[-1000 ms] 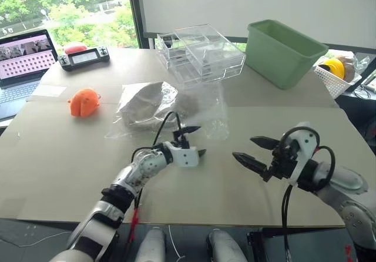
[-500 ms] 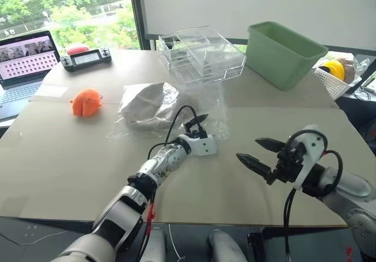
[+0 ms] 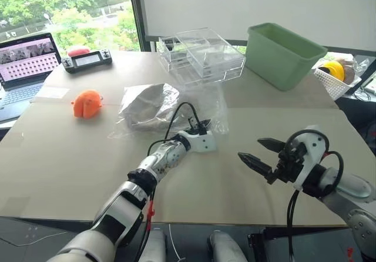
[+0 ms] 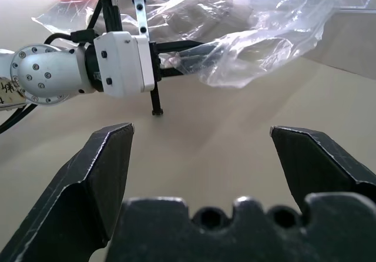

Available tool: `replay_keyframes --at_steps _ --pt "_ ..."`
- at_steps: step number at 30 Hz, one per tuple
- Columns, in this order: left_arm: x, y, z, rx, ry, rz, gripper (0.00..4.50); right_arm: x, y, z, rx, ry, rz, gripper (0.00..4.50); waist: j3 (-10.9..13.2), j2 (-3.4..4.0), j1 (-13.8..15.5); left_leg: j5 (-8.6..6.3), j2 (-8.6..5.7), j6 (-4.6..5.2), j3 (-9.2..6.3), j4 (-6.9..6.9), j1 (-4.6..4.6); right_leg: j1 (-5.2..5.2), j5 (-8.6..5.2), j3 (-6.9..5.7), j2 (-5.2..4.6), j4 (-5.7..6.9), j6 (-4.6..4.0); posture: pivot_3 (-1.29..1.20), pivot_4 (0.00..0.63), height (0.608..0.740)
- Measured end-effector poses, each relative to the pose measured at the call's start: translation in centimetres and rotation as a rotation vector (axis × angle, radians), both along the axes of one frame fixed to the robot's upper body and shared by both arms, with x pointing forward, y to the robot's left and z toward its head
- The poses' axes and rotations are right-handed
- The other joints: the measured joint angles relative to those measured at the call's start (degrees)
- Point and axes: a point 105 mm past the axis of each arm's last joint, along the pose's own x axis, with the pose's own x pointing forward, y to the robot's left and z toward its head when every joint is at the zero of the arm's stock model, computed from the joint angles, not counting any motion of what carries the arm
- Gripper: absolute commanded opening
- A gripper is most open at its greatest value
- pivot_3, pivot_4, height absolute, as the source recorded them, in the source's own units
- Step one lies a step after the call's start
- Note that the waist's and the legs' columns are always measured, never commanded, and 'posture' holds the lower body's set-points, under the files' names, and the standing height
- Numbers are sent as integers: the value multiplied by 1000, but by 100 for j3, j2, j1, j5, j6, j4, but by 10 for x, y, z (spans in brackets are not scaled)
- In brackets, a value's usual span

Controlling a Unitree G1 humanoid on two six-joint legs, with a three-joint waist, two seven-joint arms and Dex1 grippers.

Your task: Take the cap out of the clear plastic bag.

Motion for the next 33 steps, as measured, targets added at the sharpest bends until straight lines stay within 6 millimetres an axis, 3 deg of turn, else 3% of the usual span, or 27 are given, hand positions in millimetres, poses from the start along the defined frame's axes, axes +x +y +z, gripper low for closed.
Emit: replay_keyframes --at_steps 8,14,18,20,25,26,28,31,33 --pt "-3 1 2 -17 8 -32 16 0 1 -1 0 3 4 4500 -1 2 -8 0 1 0 0 -13 -3 2 0 0 0 -22 0 0 150 735" --pt "-29 28 -5 1 30 -136 16 0 2 -1 1 5 8 4500 -13 22 -85 -18 9 6 6 -30 -2 -2 -6 3 1 -31 -10 0 150 735" --pt "-66 71 -11 34 41 -208 16 1 2 -4 -1 15 8 4500 -18 32 -194 -26 16 6 12 -39 8 -7 4 6 2 -22 -51 0 150 735" --pt "-81 93 -13 64 46 -225 16 3 4 -6 -6 19 19 4500 -19 33 -199 -26 16 6 16 -38 21 2 -16 7 3 -22 -18 0 150 735" --pt "-113 149 -19 174 40 -285 16 8 8 -8 -5 24 48 4500 -21 36 -254 -26 30 5 35 -53 55 14 -26 13 6 -25 -33 0 150 735" --pt "-114 153 -19 180 41 -285 16 9 8 -8 -4 25 52 4500 -21 36 -255 -26 31 5 35 -54 57 15 -26 14 6 -24 -33 0 150 735" --pt "-117 188 -21 224 43 -251 16 12 8 -7 -2 25 60 4500 -30 53 -270 -25 33 6 47 -95 92 22 -34 19 6 -20 -42 0 150 735" --pt "-107 211 -20 256 36 -183 16 16 6 -6 -5 19 60 4500 -42 71 -279 -24 33 7 47 -111 111 26 -36 19 8 -11 -44 0 150 735" --pt "-95 244 -23 294 59 -52 16 20 9 -8 -7 22 72 4500 -57 97 -295 -23 32 8 47 -113 118 25 -36 19 9 2 -44 0 150 735"
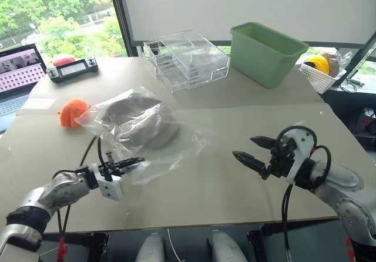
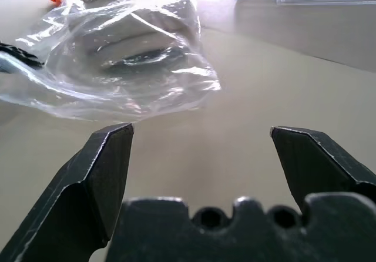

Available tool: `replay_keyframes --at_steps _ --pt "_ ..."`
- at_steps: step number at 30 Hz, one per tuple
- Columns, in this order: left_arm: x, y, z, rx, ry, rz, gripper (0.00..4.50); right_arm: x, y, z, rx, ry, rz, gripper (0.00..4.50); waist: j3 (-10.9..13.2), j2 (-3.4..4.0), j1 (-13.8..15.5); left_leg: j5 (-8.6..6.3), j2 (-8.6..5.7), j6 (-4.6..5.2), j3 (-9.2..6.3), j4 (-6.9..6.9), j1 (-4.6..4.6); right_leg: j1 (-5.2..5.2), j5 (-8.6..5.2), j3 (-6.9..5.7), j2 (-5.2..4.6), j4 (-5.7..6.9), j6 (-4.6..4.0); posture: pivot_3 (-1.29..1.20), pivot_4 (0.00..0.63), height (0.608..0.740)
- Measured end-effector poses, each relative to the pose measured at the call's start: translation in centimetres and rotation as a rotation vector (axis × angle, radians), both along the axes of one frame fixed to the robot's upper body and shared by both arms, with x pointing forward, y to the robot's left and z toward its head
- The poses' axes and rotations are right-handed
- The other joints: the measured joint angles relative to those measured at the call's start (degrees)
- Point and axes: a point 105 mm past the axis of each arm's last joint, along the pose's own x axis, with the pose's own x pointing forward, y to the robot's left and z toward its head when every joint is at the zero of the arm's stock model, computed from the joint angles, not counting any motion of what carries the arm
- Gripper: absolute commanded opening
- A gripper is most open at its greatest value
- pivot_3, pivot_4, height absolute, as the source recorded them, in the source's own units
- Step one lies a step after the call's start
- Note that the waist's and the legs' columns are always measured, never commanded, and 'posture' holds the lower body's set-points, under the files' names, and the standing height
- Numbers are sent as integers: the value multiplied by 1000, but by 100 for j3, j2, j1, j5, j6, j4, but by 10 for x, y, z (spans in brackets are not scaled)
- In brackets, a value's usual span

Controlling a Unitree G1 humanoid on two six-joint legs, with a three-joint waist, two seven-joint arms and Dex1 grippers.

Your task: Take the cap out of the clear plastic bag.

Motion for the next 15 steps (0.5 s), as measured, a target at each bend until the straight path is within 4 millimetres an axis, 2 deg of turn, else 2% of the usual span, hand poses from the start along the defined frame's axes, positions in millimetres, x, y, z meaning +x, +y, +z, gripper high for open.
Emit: replay_keyframes --at_steps 3,5,6,10,15 --pt "3 13 -2 18 -4 44 16 2 1 -2 5 6 5 4500 -17 30 -25 1 0 -2 0 -6 6 -1 0 0 0 8 0 0 150 735" --pt "3 14 -5 24 -6 46 579 3 3 -2 3 3 8 4500 -26 45 -22 2 0 -2 1 -6 4 -2 -1 0 0 7 0 0 150 735" --pt "3 16 -7 34 1 49 671 3 4 -2 5 1 12 4500 -31 52 -21 2 0 -3 2 -7 4 -3 -2 0 0 7 -1 0 150 735" --pt "-2 24 -18 63 22 71 2223 4 5 -2 13 1 15 4500 -33 57 -32 2 1 -2 1 -11 -3 -12 -6 1 4 9 -3 0 150 735" --pt "-2 28 -12 57 -40 75 3750 4 7 -3 13 3 21 4500 -27 43 -32 2 1 -3 2 -7 -6 -11 -7 1 3 8 -2 0 150 735"
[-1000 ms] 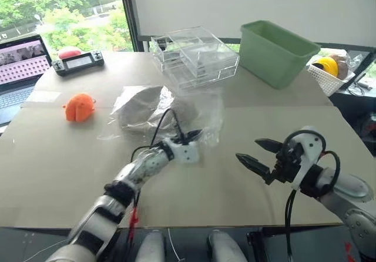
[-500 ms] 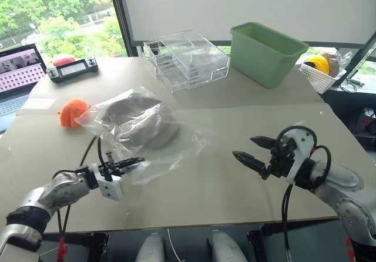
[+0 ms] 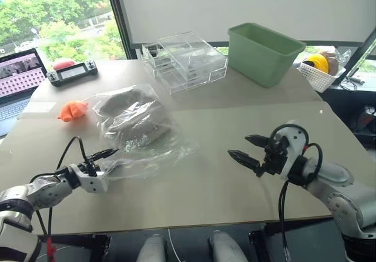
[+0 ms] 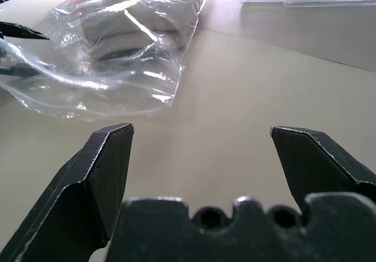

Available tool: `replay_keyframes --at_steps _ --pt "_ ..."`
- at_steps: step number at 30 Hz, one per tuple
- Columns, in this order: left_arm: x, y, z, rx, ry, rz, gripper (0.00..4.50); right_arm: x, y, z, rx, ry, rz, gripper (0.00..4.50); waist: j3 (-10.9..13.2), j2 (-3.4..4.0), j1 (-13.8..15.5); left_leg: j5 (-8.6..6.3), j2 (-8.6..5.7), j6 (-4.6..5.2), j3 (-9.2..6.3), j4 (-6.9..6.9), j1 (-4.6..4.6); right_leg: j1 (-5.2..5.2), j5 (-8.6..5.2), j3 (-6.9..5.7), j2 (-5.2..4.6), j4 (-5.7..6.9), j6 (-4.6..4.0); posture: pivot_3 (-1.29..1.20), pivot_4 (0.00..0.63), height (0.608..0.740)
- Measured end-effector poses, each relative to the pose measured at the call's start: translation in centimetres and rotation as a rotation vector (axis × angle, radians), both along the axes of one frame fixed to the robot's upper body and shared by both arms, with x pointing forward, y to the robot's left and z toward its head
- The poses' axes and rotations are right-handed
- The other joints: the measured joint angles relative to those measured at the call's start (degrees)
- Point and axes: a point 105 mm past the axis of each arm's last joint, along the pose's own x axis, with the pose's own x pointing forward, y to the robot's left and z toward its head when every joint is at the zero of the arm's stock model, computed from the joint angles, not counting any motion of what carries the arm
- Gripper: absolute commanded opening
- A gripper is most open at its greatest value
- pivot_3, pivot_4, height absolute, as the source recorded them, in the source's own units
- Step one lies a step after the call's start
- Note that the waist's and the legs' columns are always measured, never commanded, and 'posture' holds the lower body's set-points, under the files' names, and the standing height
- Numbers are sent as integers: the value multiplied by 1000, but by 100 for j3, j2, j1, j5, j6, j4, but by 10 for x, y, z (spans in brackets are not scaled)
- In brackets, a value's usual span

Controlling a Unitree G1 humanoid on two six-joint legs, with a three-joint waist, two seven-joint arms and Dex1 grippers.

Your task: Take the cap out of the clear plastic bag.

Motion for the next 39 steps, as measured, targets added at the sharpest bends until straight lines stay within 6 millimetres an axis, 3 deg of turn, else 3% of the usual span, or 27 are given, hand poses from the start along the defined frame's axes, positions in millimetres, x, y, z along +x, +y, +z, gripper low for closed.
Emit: replay_keyframes --at_steps 1,7,10,16,19,22,24,25,27,29,31,33,36,39 --pt "0 1 1 3 -10 -2 4134 0 0 0 -1 1 2 4500 0 0 -5 0 0 0 0 -1 2 0 0 0 0 0 0 0 150 735" --pt "-4 9 -1 25 -39 15 4134 3 0 0 -5 0 -2 4500 -4 8 -47 -1 1 -1 4 -20 31 1 -3 7 2 4 -5 0 150 735" --pt "-2 23 -7 68 -41 94 4134 4 1 2 -4 -7 7 4500 -11 19 -89 -1 1 -1 8 -29 65 13 -3 14 3 10 -5 0 150 735" --pt "-9 97 -17 224 -10 465 4134 6 -2 -1 -13 2 -3 4500 -13 25 -236 -45 7 -61 -46 -123 222 12 -32 -35 -21 17 -57 0 150 735" --pt "-16 127 -17 229 30 648 4134 6 -2 -2 -14 4 -2 4500 -8 16 -311 -50 8 -67 -42 -161 257 -4 -34 -34 -25 11 -60 0 150 735" --pt "-14 139 -13 112 50 783 4134 6 -2 -1 -11 6 8 4500 -1 5 -303 -59 7 -84 -34 -162 259 -25 -32 -27 -22 12 -58 0 150 735" --pt "-6 143 -5 -23 35 860 4134 8 0 2 -11 -3 18 4500 0 2 -263 -55 6 -83 -28 -159 201 -75 0 -18 -14 18 -18 0 150 735" --pt "3 146 2 -136 27 930 4134 9 0 3 -12 -9 19 4500 -4 12 -214 -31 4 -51 -24 -150 166 -98 45 -15 -10 24 -43 0 150 735" --pt "20 151 15 -400 28 1041 4134 9 0 3 -14 -6 26 4500 30 -44 -121 -25 10 -43 -31 -142 121 -131 47 -27 0 27 -43 0 150 735" --pt "39 140 25 -632 76 1027 4134 10 -1 3 -15 -7 28 4500 41 -72 -6 -22 13 -51 -47 -96 25 -188 51 -36 10 27 -45 0 150 735" --pt "75 86 41 -854 220 777 4134 11 0 2 -14 -1 33 4500 48 -84 144 3 6 -110 -51 -63 -83 -223 59 -29 9 6 -45 0 150 735" --pt "89 49 60 -914 314 571 4134 12 6 4 -17 -11 63 4500 61 -109 177 -12 6 -130 -52 3 -192 -292 96 -22 9 7 -68 0 150 735" --pt "88 8 91 -933 433 332 4134 15 4 0 -20 5 53 4500 69 -122 161 -23 3 -113 -54 21 -230 -297 108 -24 1 -1 -56 0 150 735" --pt "61 -39 110 -844 613 73 4134 18 3 0 -21 4 47 4500 72 -124 105 -33 2 -96 -50 13 -226 -297 106 -24 -4 -3 -56 0 150 735"
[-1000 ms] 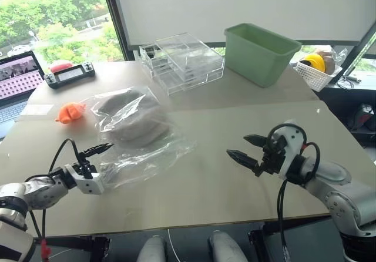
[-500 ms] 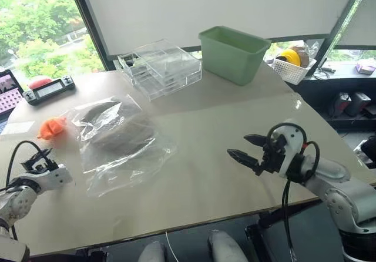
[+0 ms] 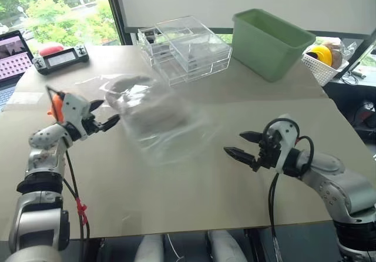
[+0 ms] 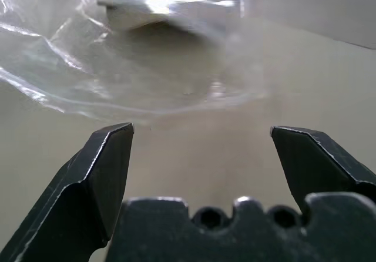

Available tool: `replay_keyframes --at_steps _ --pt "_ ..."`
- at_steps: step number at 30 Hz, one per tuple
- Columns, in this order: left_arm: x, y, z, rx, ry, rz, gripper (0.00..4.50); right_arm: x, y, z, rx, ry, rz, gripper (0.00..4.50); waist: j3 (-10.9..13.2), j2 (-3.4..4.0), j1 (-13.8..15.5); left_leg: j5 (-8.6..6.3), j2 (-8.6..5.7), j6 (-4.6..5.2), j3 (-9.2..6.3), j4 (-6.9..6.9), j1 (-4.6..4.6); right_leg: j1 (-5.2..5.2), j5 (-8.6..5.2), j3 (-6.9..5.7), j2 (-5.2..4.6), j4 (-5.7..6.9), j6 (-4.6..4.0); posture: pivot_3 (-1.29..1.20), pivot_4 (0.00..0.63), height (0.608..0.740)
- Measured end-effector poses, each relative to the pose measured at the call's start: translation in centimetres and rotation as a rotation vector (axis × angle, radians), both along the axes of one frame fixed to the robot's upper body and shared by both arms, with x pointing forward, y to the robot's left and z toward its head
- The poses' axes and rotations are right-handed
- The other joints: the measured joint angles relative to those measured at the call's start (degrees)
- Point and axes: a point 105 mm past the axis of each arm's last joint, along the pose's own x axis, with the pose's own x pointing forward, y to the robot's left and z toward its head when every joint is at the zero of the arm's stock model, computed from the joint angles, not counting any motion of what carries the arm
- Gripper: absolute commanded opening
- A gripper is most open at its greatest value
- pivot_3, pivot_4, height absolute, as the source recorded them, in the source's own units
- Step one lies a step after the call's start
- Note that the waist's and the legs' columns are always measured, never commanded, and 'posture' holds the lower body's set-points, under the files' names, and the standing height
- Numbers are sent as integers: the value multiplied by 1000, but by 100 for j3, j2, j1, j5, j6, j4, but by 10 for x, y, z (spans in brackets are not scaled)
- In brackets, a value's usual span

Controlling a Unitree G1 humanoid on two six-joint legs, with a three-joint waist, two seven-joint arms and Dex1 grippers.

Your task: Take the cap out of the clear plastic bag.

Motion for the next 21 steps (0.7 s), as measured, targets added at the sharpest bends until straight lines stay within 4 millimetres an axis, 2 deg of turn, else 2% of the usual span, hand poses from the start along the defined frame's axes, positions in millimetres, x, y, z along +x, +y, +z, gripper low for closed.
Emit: replay_keyframes --at_steps 2,4,5,8,12,16,20,21 --pt "-20 -21 6 -20 88 -152 4134 1 -1 -1 -3 0 -6 4500 8 -4 -19 -3 1 5 -4 0 6 -1 -15 -5 2 -19 -6 0 150 735" --pt "-30 -29 17 -45 145 -218 4134 1 -1 -1 -1 -3 -5 4500 24 -9 -21 -3 2 8 -11 4 10 -1 -19 -7 9 -2 -1 0 150 735" --pt "-34 -31 21 -58 165 -236 4134 1 -1 -1 -1 -5 -6 4500 30 -8 -27 -3 2 8 -11 5 19 4 -39 -6 10 6 33 0 150 735" --pt "-39 -30 28 -82 211 -246 4134 1 -1 -2 1 -4 -7 4500 36 -13 -51 0 2 11 -7 19 41 24 -41 -1 10 11 38 0 150 735" --pt "-46 -33 23 -84 265 -258 4134 1 1 -3 9 -3 -3 4500 40 -20 -76 2 2 13 -6 32 42 29 -38 2 11 15 39 0 150 735" --pt "-49 -50 27 -73 224 -295 4134 3 -1 -7 4 8 -11 4500 44 -27 -51 2 2 13 -7 32 37 26 -36 2 10 15 37 0 150 735" --pt "-47 -98 33 -136 196 -406 4134 7 4 -5 3 3 6 4500 45 -28 47 2 0 13 -8 54 29 29 -30 2 11 18 45 0 150 735" --pt "-48 -104 34 -148 197 -422 4134 7 5 -4 4 -2 11 4500 45 -28 47 2 0 13 -8 60 27 29 -29 2 11 18 45 0 150 735"
